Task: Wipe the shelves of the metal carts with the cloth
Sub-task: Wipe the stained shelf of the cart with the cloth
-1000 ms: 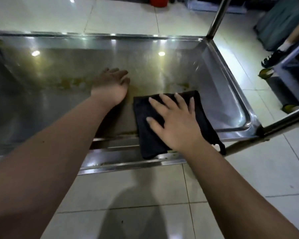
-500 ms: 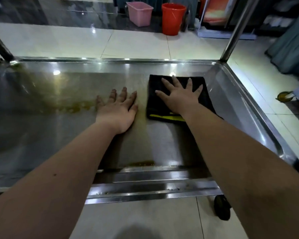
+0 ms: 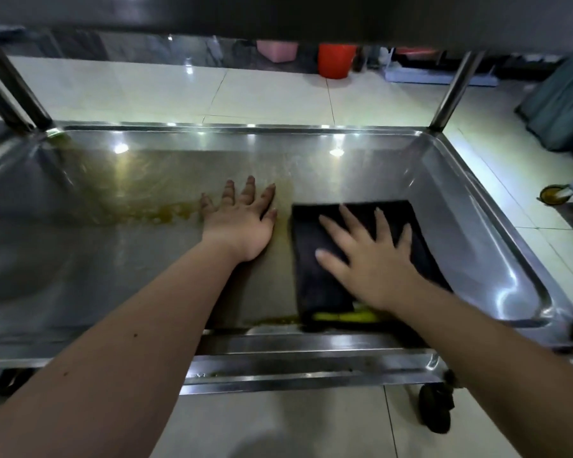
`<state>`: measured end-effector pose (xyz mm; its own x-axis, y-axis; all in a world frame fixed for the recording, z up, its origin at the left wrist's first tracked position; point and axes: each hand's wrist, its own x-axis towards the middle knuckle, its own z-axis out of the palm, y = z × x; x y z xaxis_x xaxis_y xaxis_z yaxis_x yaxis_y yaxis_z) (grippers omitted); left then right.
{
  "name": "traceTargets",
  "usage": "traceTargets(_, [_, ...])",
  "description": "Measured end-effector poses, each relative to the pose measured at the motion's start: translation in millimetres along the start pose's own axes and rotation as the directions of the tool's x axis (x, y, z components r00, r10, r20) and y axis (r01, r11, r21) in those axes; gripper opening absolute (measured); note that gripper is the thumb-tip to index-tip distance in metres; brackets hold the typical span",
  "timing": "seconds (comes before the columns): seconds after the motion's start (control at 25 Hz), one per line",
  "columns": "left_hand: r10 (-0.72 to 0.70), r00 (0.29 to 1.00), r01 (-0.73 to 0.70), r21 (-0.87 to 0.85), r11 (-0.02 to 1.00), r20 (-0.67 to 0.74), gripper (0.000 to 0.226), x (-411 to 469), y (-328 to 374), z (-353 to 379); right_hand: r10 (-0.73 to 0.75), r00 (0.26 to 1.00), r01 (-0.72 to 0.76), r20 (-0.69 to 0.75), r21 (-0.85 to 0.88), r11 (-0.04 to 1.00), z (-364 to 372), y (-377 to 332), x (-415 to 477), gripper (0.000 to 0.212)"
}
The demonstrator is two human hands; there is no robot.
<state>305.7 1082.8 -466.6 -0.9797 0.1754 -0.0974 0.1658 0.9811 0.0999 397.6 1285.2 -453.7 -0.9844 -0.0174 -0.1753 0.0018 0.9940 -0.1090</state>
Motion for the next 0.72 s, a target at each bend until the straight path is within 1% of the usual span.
traceTargets(0.08, [0.003,1.0,-0.003,-0.01,1.0,-0.003,0.055,0,0,0,-0.036,0.994,0.039,0.102,-0.029,0.999,6,-4,-57,0.068])
traceTargets(0.12, [0.0,1.0,-0.001,-0.005,1.0,-0.007,0.055,-1,-1,0,-0.037,0.99,0.043,0.134,-0.04,0.998,6,-3,-67,0.069])
traceTargets(0.16, [-0.001,1.0,0.001,0.004,1.0,-0.011,0.055,-1,-1,1,-0.035,0.99,0.041,0.136,-0.042,0.998,6,-1,-63,0.069])
traceTargets(0.24, [0.0,1.0,0.0,0.006,1.0,-0.01,0.055,0,-1,2,-0.011,0.997,0.014,0.07,-0.034,0.999,3,5,-27,0.067])
traceTargets(0.36, [-0.007,1.0,0.007,0.008,1.0,-0.006,0.055,0,-1,2,0.04,0.999,-0.041,-0.034,-0.039,0.998,-7,9,56,0.067])
traceTargets(0.44, [-0.009,1.0,0.009,0.018,1.0,-0.018,0.054,1,-1,3,0.037,0.998,-0.04,-0.059,-0.046,0.998,-14,5,107,0.067])
traceTargets(0.56, [-0.01,1.0,0.01,0.013,1.0,-0.027,0.054,3,-2,5,0.071,0.995,-0.071,-0.074,-0.001,0.997,-23,-10,163,0.068])
traceTargets(0.64, [-0.01,0.999,0.011,0.01,1.0,-0.043,0.054,4,-1,7,0.09,0.993,-0.088,-0.079,0.024,0.996,-26,-17,182,0.068])
traceTargets(0.72, [-0.012,0.998,0.012,0.003,1.0,-0.056,0.054,4,-2,7,0.077,0.993,-0.074,-0.088,0.034,0.997,-27,-17,186,0.068])
